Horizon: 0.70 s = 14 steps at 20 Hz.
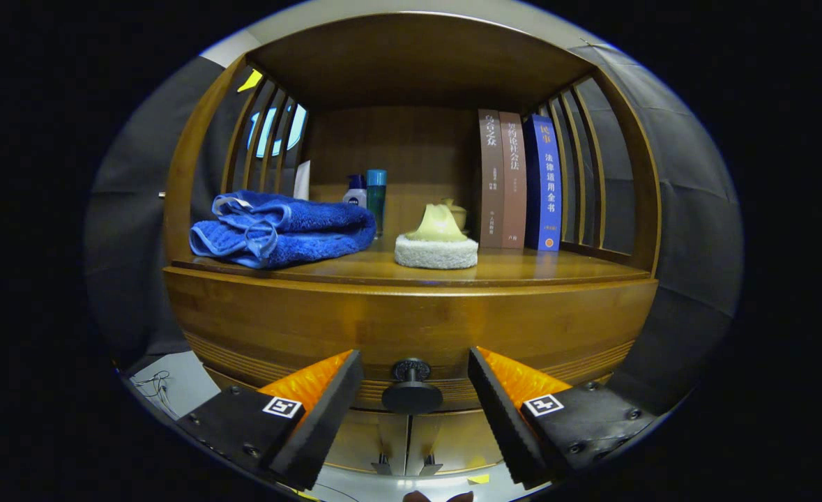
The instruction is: Pull open the drawer, take out the items inside it, and place them on the countertop above the cabinet.
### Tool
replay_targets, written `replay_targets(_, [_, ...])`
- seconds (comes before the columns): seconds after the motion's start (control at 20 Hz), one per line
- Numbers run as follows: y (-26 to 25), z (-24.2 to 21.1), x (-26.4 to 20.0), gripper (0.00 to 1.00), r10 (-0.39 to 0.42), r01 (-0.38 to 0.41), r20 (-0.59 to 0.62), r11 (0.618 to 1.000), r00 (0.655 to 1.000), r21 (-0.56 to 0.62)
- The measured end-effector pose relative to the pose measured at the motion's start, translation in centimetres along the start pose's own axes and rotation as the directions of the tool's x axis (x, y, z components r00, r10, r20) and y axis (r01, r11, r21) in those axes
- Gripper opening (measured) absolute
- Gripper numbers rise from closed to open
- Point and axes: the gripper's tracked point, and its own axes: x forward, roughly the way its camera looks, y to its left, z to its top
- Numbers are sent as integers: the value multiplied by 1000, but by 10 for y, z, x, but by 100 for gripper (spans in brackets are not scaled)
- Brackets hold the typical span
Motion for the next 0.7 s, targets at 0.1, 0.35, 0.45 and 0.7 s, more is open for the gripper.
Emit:
replay_targets(0.1, [3,12,-14,99,14,-14,5,1000,1000,7])
replay_targets(0.35, [11,65,-72,99,42,-42,47,999,998,7])
replay_targets(0.45, [15,89,-98,99,59,-60,65,998,996,19])
replay_targets(0.7, [14,146,-157,99,74,-80,100,995,992,55])
